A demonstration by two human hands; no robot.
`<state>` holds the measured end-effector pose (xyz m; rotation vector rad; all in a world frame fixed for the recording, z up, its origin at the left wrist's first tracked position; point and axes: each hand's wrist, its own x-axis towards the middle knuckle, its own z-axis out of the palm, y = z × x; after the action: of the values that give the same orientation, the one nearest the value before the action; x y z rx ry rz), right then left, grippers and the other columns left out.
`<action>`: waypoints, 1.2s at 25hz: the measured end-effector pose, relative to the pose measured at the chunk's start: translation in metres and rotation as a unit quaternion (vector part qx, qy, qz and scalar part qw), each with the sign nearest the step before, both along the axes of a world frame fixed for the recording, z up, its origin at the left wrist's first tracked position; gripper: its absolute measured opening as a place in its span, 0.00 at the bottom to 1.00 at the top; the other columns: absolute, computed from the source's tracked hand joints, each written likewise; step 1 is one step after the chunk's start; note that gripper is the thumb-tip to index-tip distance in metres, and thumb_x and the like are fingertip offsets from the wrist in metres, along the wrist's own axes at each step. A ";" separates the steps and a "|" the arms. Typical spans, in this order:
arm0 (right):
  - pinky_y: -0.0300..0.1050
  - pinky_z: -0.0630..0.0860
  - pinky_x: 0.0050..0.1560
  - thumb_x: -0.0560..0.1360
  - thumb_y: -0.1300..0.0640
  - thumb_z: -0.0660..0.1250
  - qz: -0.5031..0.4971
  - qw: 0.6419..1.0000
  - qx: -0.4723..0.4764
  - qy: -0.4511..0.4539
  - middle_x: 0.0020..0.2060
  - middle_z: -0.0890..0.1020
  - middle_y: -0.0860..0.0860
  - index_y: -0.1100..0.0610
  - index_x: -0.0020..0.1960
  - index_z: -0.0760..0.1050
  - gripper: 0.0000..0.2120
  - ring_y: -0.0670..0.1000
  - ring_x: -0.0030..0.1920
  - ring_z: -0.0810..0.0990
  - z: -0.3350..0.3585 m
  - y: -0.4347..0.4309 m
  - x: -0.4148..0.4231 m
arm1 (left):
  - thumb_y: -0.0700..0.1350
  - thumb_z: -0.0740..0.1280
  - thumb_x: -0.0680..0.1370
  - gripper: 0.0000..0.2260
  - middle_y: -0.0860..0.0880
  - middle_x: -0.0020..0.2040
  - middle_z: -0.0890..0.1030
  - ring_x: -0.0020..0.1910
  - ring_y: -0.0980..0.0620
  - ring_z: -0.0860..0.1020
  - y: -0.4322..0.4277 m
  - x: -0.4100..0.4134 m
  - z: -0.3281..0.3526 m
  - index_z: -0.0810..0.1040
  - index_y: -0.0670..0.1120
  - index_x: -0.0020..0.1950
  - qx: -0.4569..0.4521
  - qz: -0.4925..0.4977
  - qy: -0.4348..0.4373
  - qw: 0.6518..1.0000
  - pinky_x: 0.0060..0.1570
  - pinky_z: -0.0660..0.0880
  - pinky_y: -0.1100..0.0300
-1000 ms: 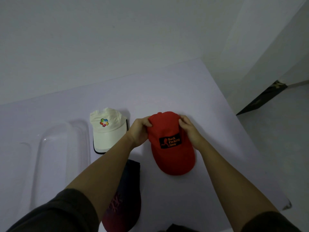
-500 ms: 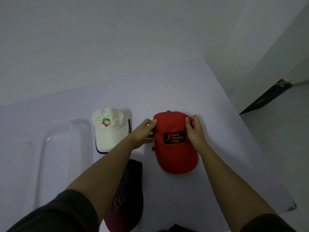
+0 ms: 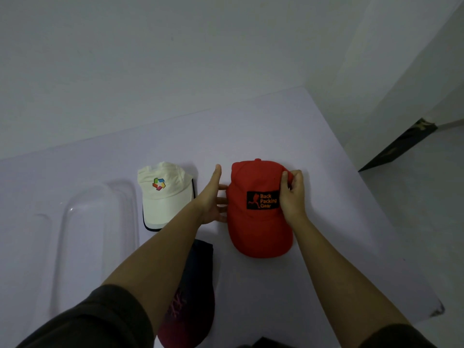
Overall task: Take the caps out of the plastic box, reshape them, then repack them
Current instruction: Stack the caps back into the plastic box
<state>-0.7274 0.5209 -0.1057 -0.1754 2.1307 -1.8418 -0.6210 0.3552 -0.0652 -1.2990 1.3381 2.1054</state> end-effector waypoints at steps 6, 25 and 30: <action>0.43 0.72 0.41 0.80 0.50 0.56 -0.017 1.000 -0.016 -0.002 0.36 0.72 0.48 0.49 0.40 0.65 0.10 0.46 0.39 0.72 0.001 -0.003 0.000 | 0.77 0.43 0.68 0.49 0.40 0.69 0.70 0.65 0.42 0.71 0.010 -0.002 0.007 0.57 0.40 0.75 0.067 -0.038 -0.037 0.996 0.63 0.68 0.45; 0.38 0.70 0.36 0.79 0.50 0.60 0.074 0.990 0.110 0.045 0.35 0.73 0.47 0.57 0.47 0.68 0.10 0.44 0.34 0.71 -0.012 0.007 0.001 | 0.47 0.56 0.74 0.16 0.44 0.57 0.76 0.55 0.45 0.76 0.018 -0.006 -0.002 0.74 0.44 0.59 -0.340 -0.076 0.025 0.937 0.55 0.74 0.52; 0.40 0.75 0.52 0.80 0.50 0.58 0.182 0.978 0.093 -0.032 0.49 0.81 0.50 0.55 0.56 0.76 0.12 0.47 0.49 0.79 -0.009 0.017 -0.019 | 0.41 0.59 0.79 0.08 0.50 0.49 0.77 0.49 0.55 0.74 -0.002 0.005 0.004 0.76 0.44 0.54 -0.261 -0.132 0.079 0.953 0.45 0.68 0.62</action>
<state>-0.7467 0.5383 -0.1150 -0.4259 2.0494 -1.4161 -0.6164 0.3528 -0.0615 -1.0558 2.1116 1.7619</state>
